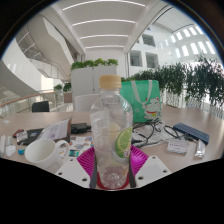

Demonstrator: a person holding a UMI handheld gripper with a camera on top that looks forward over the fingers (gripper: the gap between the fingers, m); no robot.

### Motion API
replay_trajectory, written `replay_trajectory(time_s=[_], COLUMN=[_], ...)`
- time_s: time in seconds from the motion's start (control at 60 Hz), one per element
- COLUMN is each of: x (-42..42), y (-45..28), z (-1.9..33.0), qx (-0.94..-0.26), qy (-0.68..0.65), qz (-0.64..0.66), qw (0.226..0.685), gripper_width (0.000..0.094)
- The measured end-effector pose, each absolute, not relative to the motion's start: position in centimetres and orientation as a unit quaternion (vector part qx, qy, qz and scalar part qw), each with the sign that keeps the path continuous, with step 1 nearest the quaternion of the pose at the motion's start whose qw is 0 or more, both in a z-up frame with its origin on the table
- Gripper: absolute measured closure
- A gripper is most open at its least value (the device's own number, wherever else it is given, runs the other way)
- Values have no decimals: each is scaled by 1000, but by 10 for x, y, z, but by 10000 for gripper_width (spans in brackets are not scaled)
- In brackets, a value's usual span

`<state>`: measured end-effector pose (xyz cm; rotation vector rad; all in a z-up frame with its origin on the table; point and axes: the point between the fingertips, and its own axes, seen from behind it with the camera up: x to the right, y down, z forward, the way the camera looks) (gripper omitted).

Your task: Pour water

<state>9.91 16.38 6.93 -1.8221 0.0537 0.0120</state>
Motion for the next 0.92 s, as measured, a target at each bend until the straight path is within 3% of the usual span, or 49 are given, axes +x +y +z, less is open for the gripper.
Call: replay_trajectory(time_s=[0.167,0.267,0.383,0.683,0.917], x=[100,95,84,25,-14], y=[155,129,71,-96,-188], z=[66,62,75,170,225], qx=[-811,-837,-846,-841,-837], qy=[31,49,59,78,76], qz=[4,9,5,-22,-57], qw=[584,545,530,535,539], gripper_width=[364,82,86,100,105])
